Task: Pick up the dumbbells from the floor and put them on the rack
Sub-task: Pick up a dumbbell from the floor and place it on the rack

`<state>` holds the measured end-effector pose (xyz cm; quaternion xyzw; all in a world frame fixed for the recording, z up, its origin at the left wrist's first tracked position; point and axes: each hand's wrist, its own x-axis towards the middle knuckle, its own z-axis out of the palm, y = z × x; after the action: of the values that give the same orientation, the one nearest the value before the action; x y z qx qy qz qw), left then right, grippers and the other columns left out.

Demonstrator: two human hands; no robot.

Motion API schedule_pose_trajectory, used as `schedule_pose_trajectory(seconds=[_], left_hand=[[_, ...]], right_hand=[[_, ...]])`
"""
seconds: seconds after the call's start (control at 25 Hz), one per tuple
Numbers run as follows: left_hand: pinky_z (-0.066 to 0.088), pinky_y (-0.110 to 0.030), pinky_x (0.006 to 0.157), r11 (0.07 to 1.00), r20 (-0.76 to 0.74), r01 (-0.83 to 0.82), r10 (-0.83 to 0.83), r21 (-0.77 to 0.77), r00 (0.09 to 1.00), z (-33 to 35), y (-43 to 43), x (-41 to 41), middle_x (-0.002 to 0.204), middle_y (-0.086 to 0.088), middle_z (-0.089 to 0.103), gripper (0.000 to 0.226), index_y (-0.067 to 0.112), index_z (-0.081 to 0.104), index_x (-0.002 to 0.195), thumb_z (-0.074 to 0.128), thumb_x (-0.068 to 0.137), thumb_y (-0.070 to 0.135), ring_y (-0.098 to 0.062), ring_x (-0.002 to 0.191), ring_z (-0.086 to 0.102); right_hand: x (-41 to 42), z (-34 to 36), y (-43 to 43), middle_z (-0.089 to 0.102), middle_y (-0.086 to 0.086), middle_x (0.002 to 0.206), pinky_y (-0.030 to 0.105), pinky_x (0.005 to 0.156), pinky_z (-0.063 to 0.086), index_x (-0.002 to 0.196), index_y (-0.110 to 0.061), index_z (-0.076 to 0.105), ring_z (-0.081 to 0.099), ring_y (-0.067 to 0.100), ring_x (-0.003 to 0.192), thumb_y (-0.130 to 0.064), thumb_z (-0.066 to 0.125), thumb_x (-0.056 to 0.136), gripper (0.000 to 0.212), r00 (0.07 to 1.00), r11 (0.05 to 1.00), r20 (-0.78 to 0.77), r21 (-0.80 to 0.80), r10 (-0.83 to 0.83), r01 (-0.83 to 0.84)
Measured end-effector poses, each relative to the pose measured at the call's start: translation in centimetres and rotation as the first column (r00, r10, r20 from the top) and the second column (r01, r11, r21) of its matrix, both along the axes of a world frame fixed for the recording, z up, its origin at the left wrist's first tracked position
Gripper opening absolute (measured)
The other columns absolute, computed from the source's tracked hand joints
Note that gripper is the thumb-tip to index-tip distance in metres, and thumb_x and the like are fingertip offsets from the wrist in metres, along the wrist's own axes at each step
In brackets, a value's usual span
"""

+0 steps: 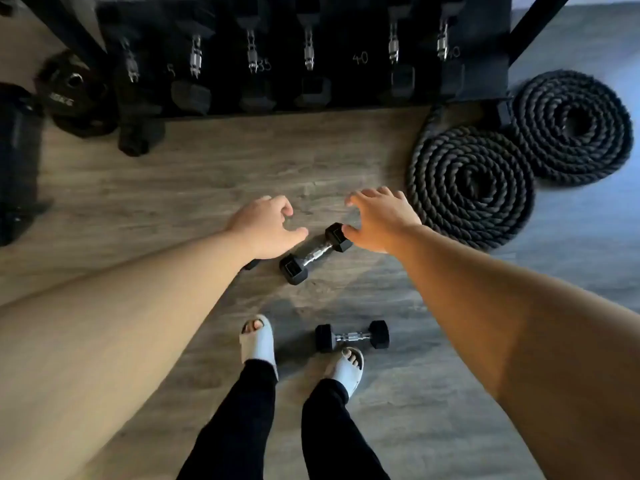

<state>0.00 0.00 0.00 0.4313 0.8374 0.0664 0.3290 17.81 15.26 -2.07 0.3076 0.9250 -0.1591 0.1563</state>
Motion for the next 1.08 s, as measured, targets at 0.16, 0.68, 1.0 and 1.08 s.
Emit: schedule_pose_trajectory(seconds=[0.16, 0.68, 1.0, 1.08], left_hand=[[0.048, -0.040, 0.092, 0.993, 0.031, 0.018, -0.014, -0.116, 0.999, -14.5, 1.9, -0.2, 0.121, 0.003, 0.059, 0.055, 0.029, 0.056, 0.118, 0.068, 0.077, 0.064, -0.023, 0.108, 0.058], [0.042, -0.040, 0.094, 0.987, 0.012, -0.048, 0.050, -0.152, 0.999, -45.5, 0.6, -1.2, 0.133, -0.002, 0.046, 0.092, 0.028, 0.044, 0.136, 0.071, 0.063, 0.077, -0.029, 0.124, 0.043], [0.042, -0.039, 0.093, 0.969, 0.107, -0.076, 0.103, -0.234, 0.989, -51.6, 0.7, -2.3, 0.132, 0.004, 0.045, 0.114, 0.032, 0.045, 0.138, 0.065, 0.040, 0.084, -0.025, 0.126, 0.042], [0.043, -0.039, 0.094, 0.967, 0.143, -0.091, 0.128, -0.238, 0.981, -52.6, 0.1, -2.8, 0.127, 0.006, 0.046, 0.110, 0.031, 0.047, 0.136, 0.068, 0.042, 0.083, -0.024, 0.124, 0.046]], right_hand=[[-1.8, -13.7, 3.0, 0.060, 0.005, 0.133, 0.046, 0.099, 0.037, 0.137, -0.026, 0.053, 0.050, 0.031, 0.123, -0.044, 0.066, 0.081, 0.061, 0.982, 0.990, 0.129, 0.016, 0.139, -0.143], [-7.1, -44.8, 3.1, 0.056, 0.003, 0.134, 0.041, 0.106, 0.037, 0.137, -0.025, 0.052, 0.046, 0.028, 0.126, -0.037, 0.072, 0.078, 0.064, 0.966, 0.973, 0.123, -0.074, 0.228, -0.220], [-10.2, -51.0, 4.5, 0.052, 0.004, 0.139, 0.038, 0.103, 0.037, 0.140, -0.021, 0.048, 0.044, 0.026, 0.128, -0.038, 0.072, 0.083, 0.063, 0.952, 0.941, 0.120, -0.231, 0.282, -0.249], [-10.6, -51.9, 4.3, 0.052, 0.004, 0.141, 0.040, 0.107, 0.035, 0.141, -0.021, 0.048, 0.043, 0.026, 0.130, -0.041, 0.069, 0.085, 0.063, 0.938, 0.934, 0.151, -0.231, 0.310, -0.272]])
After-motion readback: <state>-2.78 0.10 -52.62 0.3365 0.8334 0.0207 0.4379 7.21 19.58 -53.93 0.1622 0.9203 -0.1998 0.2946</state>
